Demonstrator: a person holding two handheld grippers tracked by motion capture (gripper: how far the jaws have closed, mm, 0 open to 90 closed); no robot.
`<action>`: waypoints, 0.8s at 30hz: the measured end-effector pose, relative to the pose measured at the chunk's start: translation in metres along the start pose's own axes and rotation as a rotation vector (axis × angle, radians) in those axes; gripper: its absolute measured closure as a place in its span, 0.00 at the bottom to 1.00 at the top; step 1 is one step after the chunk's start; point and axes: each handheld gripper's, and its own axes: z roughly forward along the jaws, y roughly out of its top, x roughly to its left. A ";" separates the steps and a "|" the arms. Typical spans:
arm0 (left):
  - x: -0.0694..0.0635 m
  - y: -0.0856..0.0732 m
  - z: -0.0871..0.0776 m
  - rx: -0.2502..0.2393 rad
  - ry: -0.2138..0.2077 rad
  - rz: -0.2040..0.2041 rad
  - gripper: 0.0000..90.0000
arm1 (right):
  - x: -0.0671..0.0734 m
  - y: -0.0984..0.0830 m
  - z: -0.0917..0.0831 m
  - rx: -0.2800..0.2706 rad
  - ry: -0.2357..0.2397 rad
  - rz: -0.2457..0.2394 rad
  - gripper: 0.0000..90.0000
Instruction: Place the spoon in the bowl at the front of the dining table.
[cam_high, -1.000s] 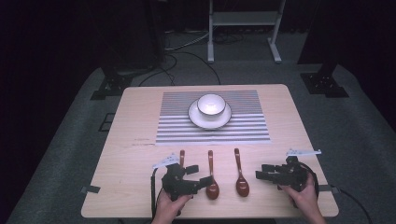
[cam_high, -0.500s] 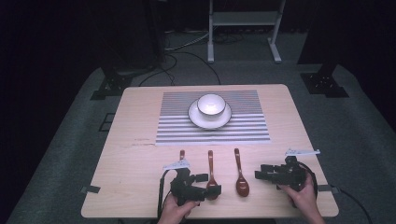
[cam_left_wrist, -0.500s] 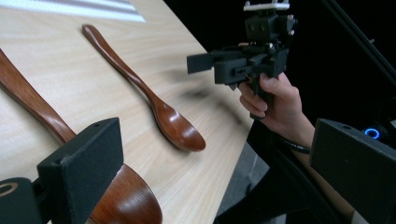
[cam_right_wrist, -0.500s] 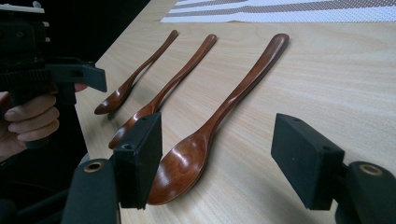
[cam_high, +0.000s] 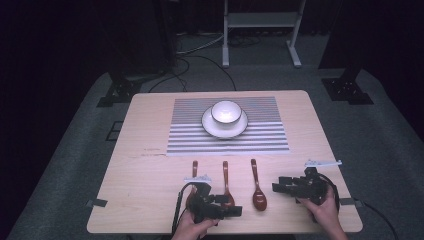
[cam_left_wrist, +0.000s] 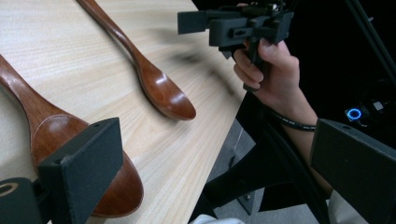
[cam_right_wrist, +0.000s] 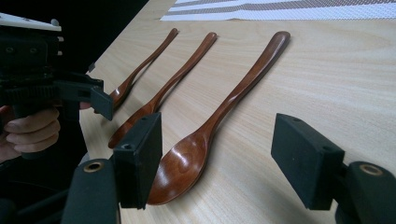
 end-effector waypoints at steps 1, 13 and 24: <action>0.000 0.000 0.001 0.005 0.002 -0.001 0.02 | 0.000 0.000 0.000 -0.001 0.000 0.001 0.36; -0.002 -0.004 0.008 0.086 0.022 0.021 0.05 | -0.001 0.001 -0.001 -0.003 0.000 -0.001 0.36; 0.006 -0.009 0.016 0.130 0.041 -0.015 0.06 | 0.001 0.006 -0.001 -0.007 -0.003 -0.014 0.36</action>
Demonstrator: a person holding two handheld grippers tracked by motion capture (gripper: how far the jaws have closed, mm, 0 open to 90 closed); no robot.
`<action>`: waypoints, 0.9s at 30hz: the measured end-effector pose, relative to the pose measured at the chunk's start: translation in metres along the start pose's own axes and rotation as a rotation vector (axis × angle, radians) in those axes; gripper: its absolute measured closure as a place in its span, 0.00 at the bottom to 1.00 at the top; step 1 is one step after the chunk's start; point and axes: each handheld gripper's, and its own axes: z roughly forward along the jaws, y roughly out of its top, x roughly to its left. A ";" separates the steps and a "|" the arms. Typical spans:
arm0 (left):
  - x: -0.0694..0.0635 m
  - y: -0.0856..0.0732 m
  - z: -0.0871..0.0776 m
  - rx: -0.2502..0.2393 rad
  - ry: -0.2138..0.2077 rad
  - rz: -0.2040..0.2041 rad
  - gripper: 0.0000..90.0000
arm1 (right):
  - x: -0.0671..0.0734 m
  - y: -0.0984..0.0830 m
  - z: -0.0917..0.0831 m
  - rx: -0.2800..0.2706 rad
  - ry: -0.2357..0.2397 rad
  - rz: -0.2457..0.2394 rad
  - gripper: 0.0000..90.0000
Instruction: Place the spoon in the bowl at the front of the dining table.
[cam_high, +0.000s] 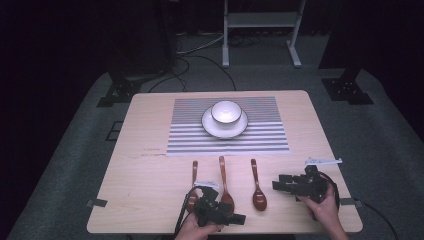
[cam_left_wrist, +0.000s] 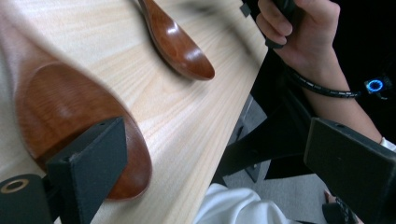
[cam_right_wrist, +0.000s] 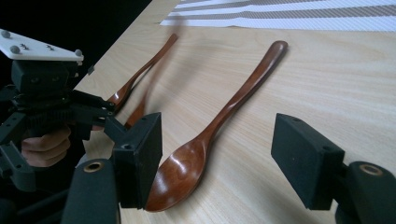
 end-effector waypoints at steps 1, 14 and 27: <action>0.001 0.000 0.000 0.001 0.001 -0.011 0.06 | 0.001 0.001 0.000 0.000 0.000 -0.005 0.36; 0.003 0.000 -0.001 -0.014 0.005 -0.012 0.06 | 0.016 0.037 0.017 0.104 0.057 -0.004 0.37; 0.003 -0.001 -0.001 -0.014 0.008 -0.001 0.06 | 0.029 0.065 0.062 0.273 0.043 0.007 0.34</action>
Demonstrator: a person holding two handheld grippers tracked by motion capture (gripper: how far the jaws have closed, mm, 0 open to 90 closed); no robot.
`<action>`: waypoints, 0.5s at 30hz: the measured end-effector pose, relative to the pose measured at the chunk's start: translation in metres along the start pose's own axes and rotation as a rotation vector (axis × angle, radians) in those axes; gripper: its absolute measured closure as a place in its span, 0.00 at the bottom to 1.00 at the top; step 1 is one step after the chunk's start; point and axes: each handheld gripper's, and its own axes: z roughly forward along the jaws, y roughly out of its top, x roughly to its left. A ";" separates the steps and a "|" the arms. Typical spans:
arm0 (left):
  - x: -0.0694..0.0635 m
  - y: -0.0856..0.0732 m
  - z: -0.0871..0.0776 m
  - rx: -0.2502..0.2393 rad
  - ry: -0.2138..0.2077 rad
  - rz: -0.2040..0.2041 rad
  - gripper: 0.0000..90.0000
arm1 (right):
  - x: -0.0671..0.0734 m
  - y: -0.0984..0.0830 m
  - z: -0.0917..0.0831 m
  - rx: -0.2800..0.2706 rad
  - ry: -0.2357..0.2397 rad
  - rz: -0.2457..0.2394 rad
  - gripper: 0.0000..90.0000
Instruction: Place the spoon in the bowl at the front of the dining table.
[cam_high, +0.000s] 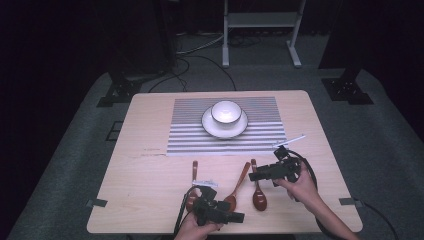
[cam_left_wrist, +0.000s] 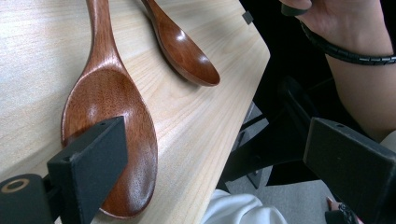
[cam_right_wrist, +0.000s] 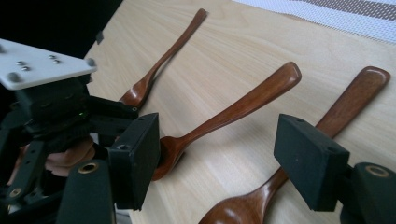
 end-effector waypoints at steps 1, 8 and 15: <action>0.000 0.000 0.000 0.000 0.000 0.000 0.06 | 0.000 0.002 0.003 0.007 -0.006 0.005 0.34; 0.000 0.000 0.001 -0.006 -0.004 -0.004 0.06 | -0.001 0.013 0.018 0.046 -0.056 -0.013 0.37; 0.000 0.000 0.001 -0.006 -0.003 -0.002 0.06 | -0.005 0.026 0.029 0.062 -0.090 -0.013 0.40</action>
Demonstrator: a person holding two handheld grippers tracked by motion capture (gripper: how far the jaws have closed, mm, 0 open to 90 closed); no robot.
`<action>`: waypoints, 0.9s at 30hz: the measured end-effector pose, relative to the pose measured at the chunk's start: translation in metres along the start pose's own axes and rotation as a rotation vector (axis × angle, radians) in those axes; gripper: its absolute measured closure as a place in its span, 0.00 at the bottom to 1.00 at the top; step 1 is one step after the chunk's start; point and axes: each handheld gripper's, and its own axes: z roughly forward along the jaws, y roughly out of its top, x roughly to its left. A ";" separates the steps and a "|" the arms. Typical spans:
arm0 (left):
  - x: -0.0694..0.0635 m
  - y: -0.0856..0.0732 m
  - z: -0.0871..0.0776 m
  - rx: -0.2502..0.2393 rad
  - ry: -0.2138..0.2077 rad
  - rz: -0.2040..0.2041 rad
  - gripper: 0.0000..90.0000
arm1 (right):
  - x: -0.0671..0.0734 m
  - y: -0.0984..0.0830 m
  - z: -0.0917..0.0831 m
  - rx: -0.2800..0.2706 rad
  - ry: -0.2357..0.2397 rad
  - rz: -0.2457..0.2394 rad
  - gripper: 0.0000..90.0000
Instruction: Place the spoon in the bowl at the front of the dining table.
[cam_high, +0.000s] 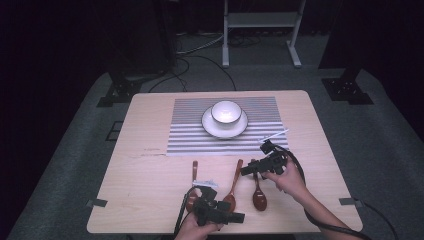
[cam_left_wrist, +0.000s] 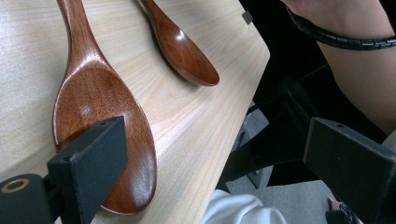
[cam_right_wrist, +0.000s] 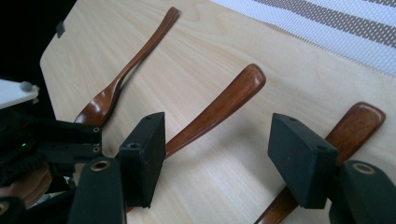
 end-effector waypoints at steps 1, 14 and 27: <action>0.000 0.000 0.000 0.002 0.000 0.000 0.06 | 0.000 0.002 0.001 0.003 -0.003 -0.001 0.40; 0.000 0.000 0.000 0.002 0.000 0.003 0.06 | -0.001 0.021 0.026 0.048 -0.069 -0.006 0.59; 0.001 0.000 -0.001 -0.001 -0.007 -0.014 0.06 | -0.002 0.024 0.024 0.010 -0.023 0.047 0.74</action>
